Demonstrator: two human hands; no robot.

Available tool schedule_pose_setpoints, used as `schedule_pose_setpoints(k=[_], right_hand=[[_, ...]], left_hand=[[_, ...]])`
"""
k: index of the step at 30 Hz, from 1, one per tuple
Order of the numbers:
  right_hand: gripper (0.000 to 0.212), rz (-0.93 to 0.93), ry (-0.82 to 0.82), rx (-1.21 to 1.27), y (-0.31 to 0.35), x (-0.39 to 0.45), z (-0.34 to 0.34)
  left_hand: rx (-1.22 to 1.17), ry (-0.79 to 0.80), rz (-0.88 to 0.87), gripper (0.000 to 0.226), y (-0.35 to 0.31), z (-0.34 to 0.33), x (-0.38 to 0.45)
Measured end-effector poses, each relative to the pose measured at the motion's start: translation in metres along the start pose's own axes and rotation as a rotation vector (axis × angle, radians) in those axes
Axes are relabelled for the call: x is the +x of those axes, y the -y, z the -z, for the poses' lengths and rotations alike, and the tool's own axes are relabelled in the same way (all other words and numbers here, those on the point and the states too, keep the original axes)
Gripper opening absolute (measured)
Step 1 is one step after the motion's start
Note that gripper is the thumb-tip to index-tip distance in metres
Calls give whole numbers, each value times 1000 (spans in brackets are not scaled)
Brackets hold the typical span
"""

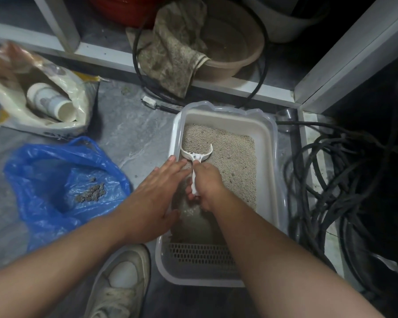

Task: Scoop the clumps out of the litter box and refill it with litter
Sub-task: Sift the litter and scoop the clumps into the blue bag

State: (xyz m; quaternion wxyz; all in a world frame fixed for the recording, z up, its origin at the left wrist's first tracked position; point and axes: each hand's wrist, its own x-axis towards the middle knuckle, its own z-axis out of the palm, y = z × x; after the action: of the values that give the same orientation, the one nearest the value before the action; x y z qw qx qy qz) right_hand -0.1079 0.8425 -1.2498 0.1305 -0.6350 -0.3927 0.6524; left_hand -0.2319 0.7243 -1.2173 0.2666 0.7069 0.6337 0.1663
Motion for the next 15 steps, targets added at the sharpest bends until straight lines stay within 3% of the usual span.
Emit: schedule_pose_setpoints(k=[15], right_hand=[[28, 183, -53, 128, -21, -54, 38]], left_hand=[[15, 3, 2, 96, 0, -2, 0]])
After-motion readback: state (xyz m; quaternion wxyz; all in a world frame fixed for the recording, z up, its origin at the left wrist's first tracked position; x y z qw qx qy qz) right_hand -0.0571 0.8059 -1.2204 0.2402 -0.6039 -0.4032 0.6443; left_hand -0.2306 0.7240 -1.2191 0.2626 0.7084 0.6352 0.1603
